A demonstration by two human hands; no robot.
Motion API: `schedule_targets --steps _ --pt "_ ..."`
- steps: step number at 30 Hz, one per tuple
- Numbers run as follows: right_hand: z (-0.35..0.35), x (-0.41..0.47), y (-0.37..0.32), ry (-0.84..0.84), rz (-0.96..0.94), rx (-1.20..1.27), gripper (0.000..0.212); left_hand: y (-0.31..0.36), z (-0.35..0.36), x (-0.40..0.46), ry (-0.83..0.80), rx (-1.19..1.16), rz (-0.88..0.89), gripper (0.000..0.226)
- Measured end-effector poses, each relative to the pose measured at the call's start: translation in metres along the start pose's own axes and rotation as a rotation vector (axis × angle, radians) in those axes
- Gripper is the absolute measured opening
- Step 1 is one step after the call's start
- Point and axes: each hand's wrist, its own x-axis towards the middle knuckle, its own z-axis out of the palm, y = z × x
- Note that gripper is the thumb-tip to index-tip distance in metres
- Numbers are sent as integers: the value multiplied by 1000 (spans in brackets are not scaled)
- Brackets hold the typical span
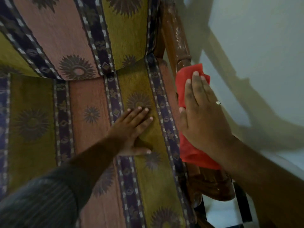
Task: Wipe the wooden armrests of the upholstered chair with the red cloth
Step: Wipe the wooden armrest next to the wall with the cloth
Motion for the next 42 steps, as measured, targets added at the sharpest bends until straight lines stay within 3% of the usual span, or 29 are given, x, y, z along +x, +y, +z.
schedule_targets --steps 4,7,14,20,23,26,31,38,42 --pt "-6 14 5 -93 -162 -180 68 -66 -21 31 -16 92 -2 121" --pt "-6 42 8 -98 -274 -216 72 -79 -28 38 -43 114 -9 120" --pt "-1 74 13 -33 16 186 75 -76 -27 36 -55 71 -124 120" --pt "1 87 16 5 -160 5 68 -75 -21 39 -69 71 -157 123" --pt "-1 120 20 -5 -245 7 76 -76 -18 39 -54 64 -151 123" --pt "-4 151 21 -8 -174 114 85 -76 -17 39 -47 58 -148 123" --pt "1 150 19 59 -6 224 77 -76 -19 38 -58 44 -142 122" --pt "-1 177 17 28 -209 -47 73 -78 -15 39 -44 20 -140 122" --pt "-2 198 17 43 -117 80 78 -79 -16 40 -39 8 -149 122"
